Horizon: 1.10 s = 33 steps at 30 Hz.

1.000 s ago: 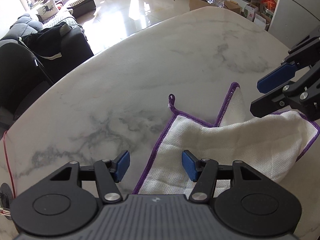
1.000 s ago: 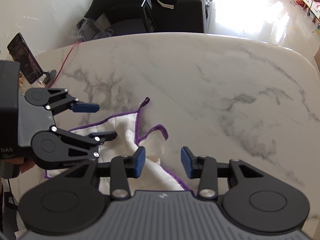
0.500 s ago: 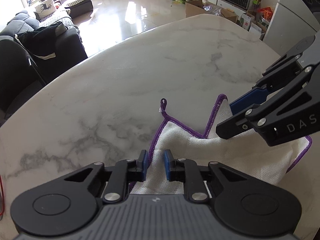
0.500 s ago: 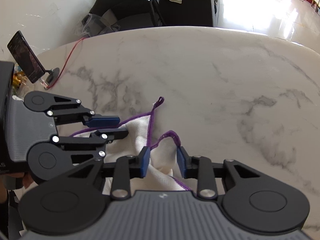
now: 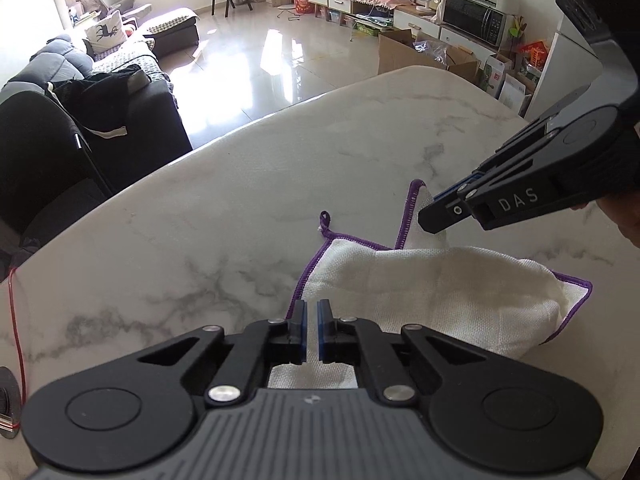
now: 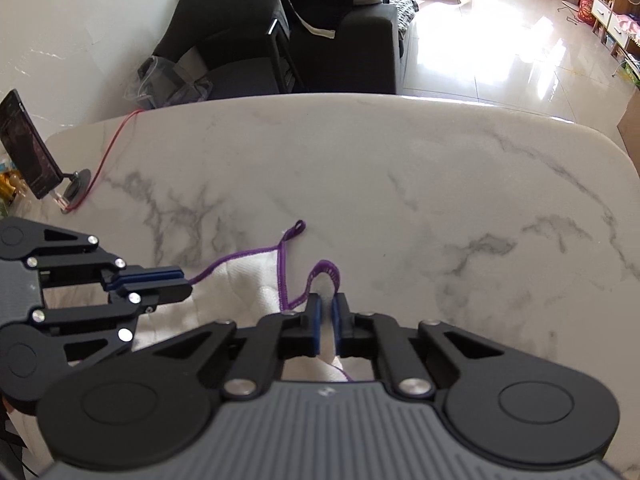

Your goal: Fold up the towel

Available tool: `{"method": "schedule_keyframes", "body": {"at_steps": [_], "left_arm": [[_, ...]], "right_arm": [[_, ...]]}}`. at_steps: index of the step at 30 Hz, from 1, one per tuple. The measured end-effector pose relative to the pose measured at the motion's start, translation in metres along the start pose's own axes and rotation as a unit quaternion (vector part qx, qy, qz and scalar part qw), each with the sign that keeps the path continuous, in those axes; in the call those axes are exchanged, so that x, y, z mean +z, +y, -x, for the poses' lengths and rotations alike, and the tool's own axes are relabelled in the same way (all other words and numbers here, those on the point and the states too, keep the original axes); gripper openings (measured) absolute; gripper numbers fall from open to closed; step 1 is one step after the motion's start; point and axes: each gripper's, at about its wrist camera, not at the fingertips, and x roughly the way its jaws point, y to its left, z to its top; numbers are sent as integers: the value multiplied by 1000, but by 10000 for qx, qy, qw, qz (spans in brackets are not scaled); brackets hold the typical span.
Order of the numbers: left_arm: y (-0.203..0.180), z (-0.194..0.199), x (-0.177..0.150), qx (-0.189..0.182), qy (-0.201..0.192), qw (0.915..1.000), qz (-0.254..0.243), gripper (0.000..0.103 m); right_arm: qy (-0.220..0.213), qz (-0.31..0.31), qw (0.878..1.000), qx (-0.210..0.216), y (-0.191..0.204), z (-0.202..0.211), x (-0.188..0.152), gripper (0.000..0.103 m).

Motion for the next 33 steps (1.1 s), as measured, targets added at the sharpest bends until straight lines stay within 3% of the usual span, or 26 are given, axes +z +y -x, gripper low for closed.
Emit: {"method": "schedule_keyframes", "body": {"at_steps": [14, 17, 19, 25, 33], "left_arm": [[12, 19, -8, 94, -113, 9998, 145, 5], [11, 16, -4, 43, -124, 9998, 121, 17], [8, 12, 0, -1, -152, 9999, 77, 37], [-4, -5, 16, -55, -237, 9995, -198, 54], [-13, -42, 34, -78, -198, 9983, -546, 58]], "right_arm": [[-364, -163, 9979, -515, -19, 14, 12, 6], [-350, -168, 9982, -454, -18, 16, 11, 6], [-339, -179, 9984, -427, -18, 18, 10, 7], [-274, -190, 9987, -381, -19, 18, 9, 7], [-182, -137, 9992, -330, -22, 14, 9, 8]]}}
